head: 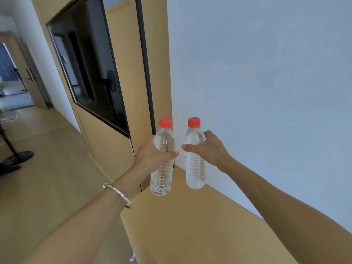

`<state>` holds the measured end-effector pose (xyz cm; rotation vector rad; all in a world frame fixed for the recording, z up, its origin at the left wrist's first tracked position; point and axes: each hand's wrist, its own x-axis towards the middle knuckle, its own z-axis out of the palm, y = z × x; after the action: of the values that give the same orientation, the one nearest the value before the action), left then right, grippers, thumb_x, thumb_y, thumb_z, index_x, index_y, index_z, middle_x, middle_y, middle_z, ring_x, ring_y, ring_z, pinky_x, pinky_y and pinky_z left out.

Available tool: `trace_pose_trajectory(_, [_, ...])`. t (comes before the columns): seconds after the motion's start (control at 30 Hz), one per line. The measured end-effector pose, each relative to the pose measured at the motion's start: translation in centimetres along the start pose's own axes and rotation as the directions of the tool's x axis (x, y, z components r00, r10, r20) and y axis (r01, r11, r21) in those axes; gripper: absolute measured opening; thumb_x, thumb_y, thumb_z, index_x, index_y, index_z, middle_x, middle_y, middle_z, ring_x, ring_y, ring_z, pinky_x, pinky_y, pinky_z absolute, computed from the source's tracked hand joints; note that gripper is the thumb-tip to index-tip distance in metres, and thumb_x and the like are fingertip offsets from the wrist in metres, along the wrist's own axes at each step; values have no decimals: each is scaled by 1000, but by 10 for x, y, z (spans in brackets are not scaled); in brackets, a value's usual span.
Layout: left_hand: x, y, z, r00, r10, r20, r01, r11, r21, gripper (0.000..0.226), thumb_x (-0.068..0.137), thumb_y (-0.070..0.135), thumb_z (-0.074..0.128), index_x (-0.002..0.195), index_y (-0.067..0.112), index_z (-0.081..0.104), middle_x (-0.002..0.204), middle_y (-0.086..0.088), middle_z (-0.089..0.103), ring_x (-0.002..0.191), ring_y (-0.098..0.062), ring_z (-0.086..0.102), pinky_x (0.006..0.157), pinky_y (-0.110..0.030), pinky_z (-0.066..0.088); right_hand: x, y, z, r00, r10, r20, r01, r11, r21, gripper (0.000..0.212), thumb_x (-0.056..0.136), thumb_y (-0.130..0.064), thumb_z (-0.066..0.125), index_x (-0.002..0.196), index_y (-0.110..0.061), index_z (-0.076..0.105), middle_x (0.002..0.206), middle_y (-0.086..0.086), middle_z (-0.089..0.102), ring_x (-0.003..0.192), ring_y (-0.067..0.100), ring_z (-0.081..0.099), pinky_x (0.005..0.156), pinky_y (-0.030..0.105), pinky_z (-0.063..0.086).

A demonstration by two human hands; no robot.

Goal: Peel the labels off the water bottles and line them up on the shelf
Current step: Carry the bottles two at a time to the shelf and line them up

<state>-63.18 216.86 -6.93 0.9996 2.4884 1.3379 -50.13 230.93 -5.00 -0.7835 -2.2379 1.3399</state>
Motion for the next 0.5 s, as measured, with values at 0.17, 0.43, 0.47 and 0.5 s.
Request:
trace_pose_trajectory(0.17, [71,-41,27,991,-5,133,12,999,-52,53,53,47,73,99,24,60,87,8,68,81,-12,67,57,-24,46,66,38,21,993,120,-19,-121,991,-55,61,72,-40,79,118,-14,48,98,-4,56,82,9,56,58,23,39])
trace_pose_trajectory(0.43, [190,-117,93,918,13,397,47,989,-140,58,61,20,83,112,21,57,102,4,67,94,-18,64,85,-37,53,171,107,70,926,365,-96,-377,902,-208,77,42,-52,76,109,-17,57,98,-1,66,92,19,65,69,28,52])
trace_pose_trajectory(0.47, [202,-126,101,900,14,435,46,991,-127,59,60,21,84,113,22,57,102,5,67,94,-17,64,82,-34,52,178,114,77,911,393,-123,-411,887,-212,78,42,-51,75,108,-17,56,97,-2,65,90,18,64,66,27,49])
trace_pose_trajectory(0.5, [213,-135,109,885,16,465,43,992,-115,59,58,23,84,112,22,58,102,6,67,93,-16,65,78,-31,51,183,121,84,894,421,-151,-446,870,-212,78,41,-52,75,108,-17,54,95,-2,64,87,18,63,64,27,47])
